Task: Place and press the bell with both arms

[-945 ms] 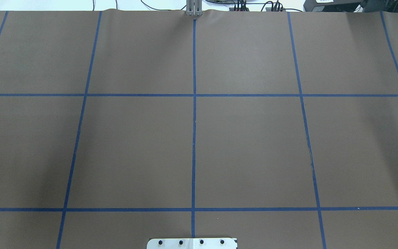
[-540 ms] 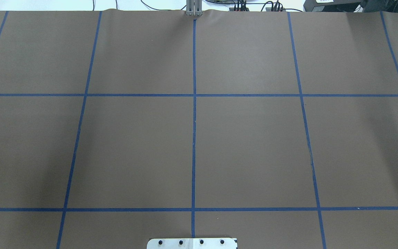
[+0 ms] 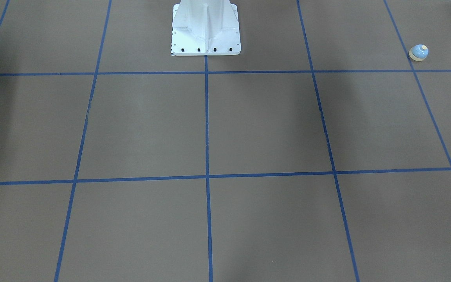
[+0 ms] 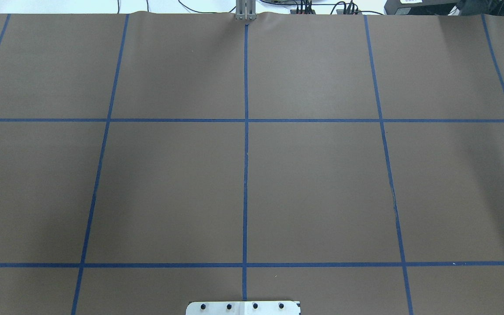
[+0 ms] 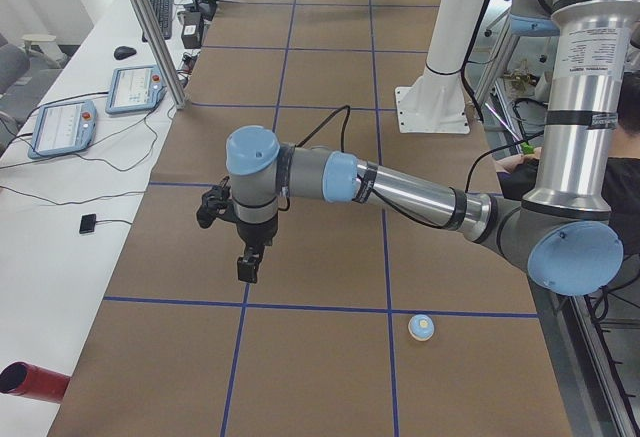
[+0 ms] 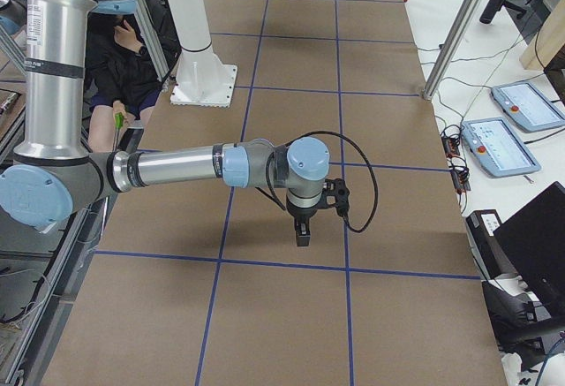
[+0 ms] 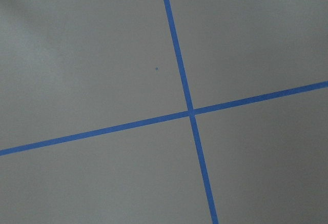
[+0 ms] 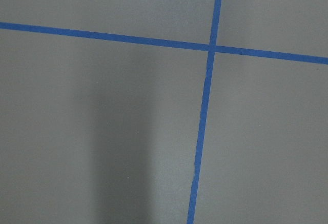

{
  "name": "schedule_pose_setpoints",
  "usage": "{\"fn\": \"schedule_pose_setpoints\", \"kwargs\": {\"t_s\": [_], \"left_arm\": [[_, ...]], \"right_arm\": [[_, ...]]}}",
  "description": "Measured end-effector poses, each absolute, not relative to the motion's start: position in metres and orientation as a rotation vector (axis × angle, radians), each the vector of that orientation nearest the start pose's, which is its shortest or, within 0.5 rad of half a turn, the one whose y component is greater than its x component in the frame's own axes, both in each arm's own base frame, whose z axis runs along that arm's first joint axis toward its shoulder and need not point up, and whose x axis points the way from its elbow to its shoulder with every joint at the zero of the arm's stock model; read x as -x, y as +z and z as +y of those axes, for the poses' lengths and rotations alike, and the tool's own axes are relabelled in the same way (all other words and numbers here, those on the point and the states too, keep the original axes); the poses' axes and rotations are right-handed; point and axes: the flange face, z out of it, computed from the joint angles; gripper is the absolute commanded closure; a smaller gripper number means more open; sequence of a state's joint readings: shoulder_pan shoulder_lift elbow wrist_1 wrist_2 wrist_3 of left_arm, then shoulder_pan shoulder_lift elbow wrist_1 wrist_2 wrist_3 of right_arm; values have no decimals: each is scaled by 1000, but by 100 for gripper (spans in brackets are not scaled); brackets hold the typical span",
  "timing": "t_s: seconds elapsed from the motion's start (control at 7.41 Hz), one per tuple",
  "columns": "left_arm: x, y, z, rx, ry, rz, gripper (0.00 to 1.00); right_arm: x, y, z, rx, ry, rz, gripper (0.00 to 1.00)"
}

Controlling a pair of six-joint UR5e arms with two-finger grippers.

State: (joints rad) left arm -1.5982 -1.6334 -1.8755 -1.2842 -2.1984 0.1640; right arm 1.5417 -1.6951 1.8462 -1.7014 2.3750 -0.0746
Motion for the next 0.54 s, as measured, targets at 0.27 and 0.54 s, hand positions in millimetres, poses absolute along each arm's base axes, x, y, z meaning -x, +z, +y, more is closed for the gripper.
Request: {"fn": "schedule_pose_setpoints", "kwargs": {"t_s": [0.27, 0.54], "left_arm": [[61, 457, -475, -92, 139, 536, 0], [16, 405, -446, -50, 53, 462, 0]], "right_arm": [[-49, 592, -438, -37, -106, -805, 0], [-49, 592, -437, -37, -106, -806, 0]]}}
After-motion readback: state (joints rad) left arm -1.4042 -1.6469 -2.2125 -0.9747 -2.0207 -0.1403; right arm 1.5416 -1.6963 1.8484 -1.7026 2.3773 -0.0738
